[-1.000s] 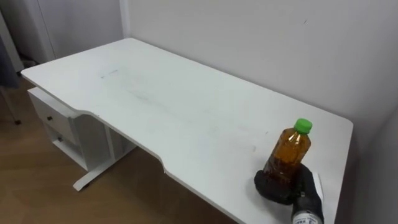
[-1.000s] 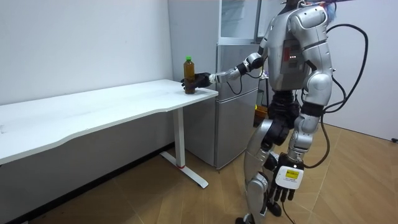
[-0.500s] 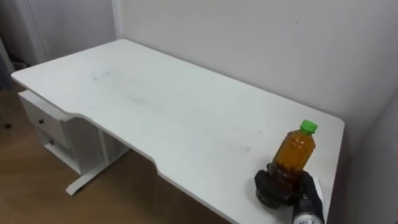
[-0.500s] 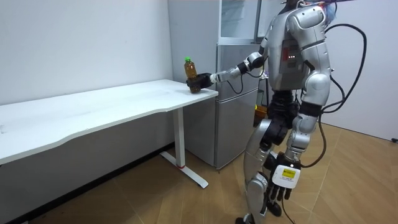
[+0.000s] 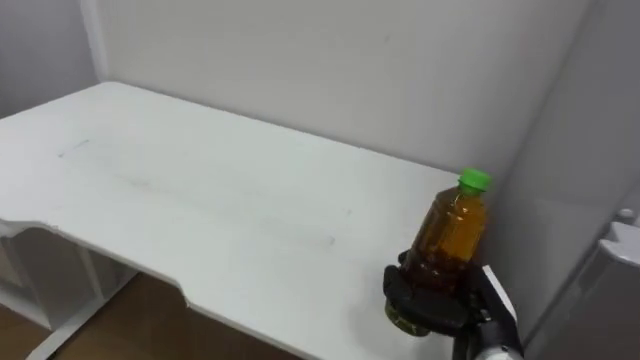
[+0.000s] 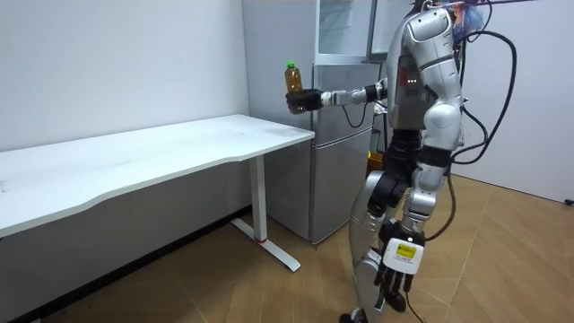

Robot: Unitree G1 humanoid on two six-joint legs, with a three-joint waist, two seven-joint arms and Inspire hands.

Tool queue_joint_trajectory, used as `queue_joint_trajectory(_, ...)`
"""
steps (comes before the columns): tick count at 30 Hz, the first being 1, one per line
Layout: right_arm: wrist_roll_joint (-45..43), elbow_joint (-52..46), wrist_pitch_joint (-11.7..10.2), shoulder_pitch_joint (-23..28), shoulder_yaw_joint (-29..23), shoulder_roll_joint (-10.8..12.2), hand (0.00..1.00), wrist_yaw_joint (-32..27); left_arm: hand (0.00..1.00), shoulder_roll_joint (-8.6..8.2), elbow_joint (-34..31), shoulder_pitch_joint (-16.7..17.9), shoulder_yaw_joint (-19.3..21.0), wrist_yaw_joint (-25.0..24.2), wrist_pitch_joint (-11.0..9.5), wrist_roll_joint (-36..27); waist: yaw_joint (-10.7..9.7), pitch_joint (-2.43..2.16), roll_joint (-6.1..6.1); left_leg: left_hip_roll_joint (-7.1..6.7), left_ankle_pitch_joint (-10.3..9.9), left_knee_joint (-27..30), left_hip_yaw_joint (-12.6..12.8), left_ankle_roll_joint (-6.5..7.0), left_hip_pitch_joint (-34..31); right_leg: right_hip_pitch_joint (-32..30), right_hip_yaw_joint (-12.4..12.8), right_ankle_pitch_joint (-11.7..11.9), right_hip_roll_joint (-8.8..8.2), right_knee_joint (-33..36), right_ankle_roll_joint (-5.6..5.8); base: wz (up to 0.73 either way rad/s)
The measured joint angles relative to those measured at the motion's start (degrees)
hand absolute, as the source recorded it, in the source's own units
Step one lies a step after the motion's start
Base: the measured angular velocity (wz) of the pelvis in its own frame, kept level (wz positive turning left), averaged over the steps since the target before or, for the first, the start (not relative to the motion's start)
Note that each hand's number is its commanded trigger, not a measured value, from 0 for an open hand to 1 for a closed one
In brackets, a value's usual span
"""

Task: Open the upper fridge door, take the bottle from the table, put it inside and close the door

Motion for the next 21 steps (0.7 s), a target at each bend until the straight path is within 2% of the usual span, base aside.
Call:
queue_joint_trajectory(1, -0.7, -1.5, 0.0, 0.0, -1.3, -0.1, 1.00, 0.6, 0.00, -0.04, 0.0, 0.0, 0.1, -0.1, -0.1, 0.0, -1.0, -0.17, 0.29, -0.03, 0.0, -0.1, 0.0, 0.01, 0.6, 0.4, 0.1, 0.1, 0.02, -0.1, 0.08, 0.00)
queue_joint_trajectory(2, -1.2, -2.2, 0.0, 0.1, -2.0, -0.1, 1.00, 0.9, 0.00, -0.08, 0.2, 0.0, 0.2, -0.2, -0.2, 0.0, -1.2, -0.27, 0.54, -0.06, 0.0, -0.1, 0.0, 0.02, 0.9, 0.7, 0.1, 0.1, 0.00, -0.1, 0.10, -0.04)
queue_joint_trajectory(5, -2.4, -6.6, 0.0, 0.7, -4.7, -0.3, 1.00, 1.6, 0.00, -0.53, 0.9, 0.0, 1.7, -0.4, -0.4, 0.3, -1.4, -1.12, 2.05, -0.08, 0.0, -1.3, 0.7, 0.07, 2.8, 1.8, 0.3, 0.1, -0.07, -0.1, 0.20, -0.11)
queue_joint_trajectory(7, -2.4, -9.3, -0.1, 1.1, -5.8, -0.6, 1.00, 3.3, 0.00, -1.16, 0.7, 0.2, 3.5, -0.3, -0.4, 0.3, -1.9, -1.49, 2.90, -0.06, 0.0, -1.8, 0.8, 0.09, 4.2, 2.7, 0.4, 0.0, -0.09, -0.1, 0.32, -0.04)
queue_joint_trajectory(11, -2.6, -10.9, 0.5, 1.2, -7.1, -0.6, 1.00, 6.1, 0.00, -1.97, 0.5, 0.3, 4.8, 0.0, -0.3, 0.6, -2.6, -1.44, 3.33, -0.06, 0.0, -2.4, 1.4, 0.09, 5.6, 3.6, 1.2, 0.0, -0.07, -0.1, 0.35, -0.07)
queue_joint_trajectory(16, -4.7, -14.6, 3.1, 1.4, -9.7, -0.6, 1.00, 8.9, 0.00, -1.96, 1.0, 0.5, 5.7, 0.1, -0.3, 4.3, -4.1, -1.46, 2.74, -0.43, 0.1, -2.4, 1.4, 0.25, 5.7, 3.6, 1.8, -0.1, -0.33, 0.1, 0.50, 0.00)
queue_joint_trajectory(19, -4.9, -18.7, 3.6, 1.8, -11.6, -0.7, 1.00, 9.0, 0.00, -1.94, 0.8, 0.6, 6.2, 0.2, -0.3, 5.4, -4.7, -1.34, 2.16, -0.44, 0.1, -2.4, 1.4, 0.26, 5.7, 3.6, 1.8, -0.2, -0.30, 0.0, 0.54, 0.00)
queue_joint_trajectory(21, -4.9, -21.6, 3.6, 3.0, -13.5, -0.9, 1.00, 8.8, 0.00, -1.94, 0.8, 0.6, 6.8, 0.5, -0.3, 5.5, -4.7, -1.48, 1.88, -0.44, 0.1, -2.4, 1.4, 0.26, 5.7, 3.6, 1.6, -0.2, -0.27, 0.0, 0.58, 0.00)
